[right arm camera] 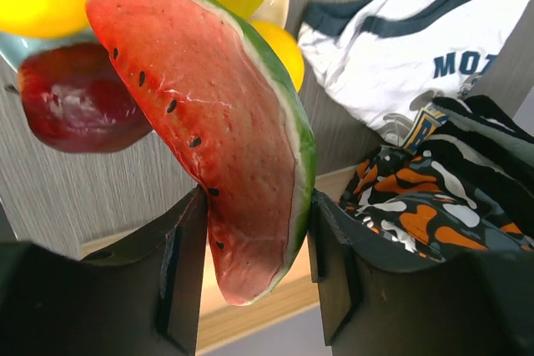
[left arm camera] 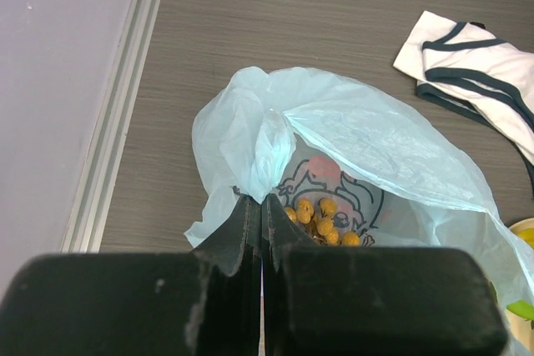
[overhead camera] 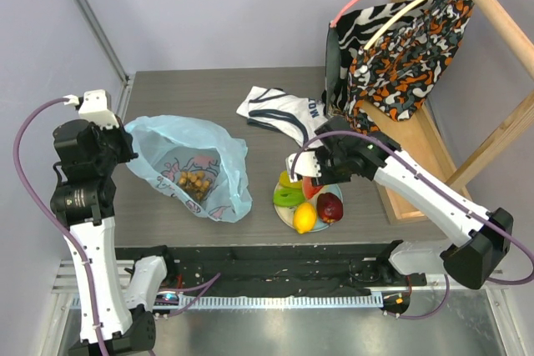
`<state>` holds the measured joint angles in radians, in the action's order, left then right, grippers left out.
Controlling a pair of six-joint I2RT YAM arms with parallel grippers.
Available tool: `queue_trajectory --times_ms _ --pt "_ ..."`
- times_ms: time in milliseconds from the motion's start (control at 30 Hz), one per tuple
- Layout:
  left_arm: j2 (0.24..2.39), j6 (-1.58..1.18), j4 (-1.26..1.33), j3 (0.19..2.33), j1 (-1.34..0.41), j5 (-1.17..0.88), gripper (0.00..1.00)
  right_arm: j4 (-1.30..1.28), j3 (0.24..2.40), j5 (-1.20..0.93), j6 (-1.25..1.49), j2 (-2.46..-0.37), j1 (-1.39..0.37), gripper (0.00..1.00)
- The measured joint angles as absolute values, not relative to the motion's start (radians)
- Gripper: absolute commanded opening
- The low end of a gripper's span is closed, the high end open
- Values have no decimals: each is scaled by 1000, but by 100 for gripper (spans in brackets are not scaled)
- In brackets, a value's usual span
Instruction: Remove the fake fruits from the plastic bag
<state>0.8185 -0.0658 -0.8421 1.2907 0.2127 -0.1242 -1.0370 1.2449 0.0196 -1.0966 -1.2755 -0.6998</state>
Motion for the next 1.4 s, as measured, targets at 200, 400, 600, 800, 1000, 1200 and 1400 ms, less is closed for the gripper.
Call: queue_trajectory --times_ms 200,400,600,800,1000,1200,1400 --pt "820 -65 -842 1290 214 -116 0 -1028 1207 104 -1124 -1320 -736 25" --pt "818 -66 -841 1280 215 -113 0 -990 1176 170 -1127 -1347 -780 26" --pt "818 -66 -841 1275 218 -113 0 -963 1110 229 -1126 -1350 -837 34" --pt "818 -67 -841 1275 219 -113 0 -947 1101 271 -1106 -1362 -841 72" --pt "818 -70 -841 1273 220 -117 0 -937 1101 280 -1092 -1361 -841 75" --pt "819 -70 -833 1270 220 -127 0 -940 1101 273 -1092 -1347 -849 75" --pt "819 -71 -826 1262 222 -137 0 -959 1122 250 -1077 -1327 -850 75"
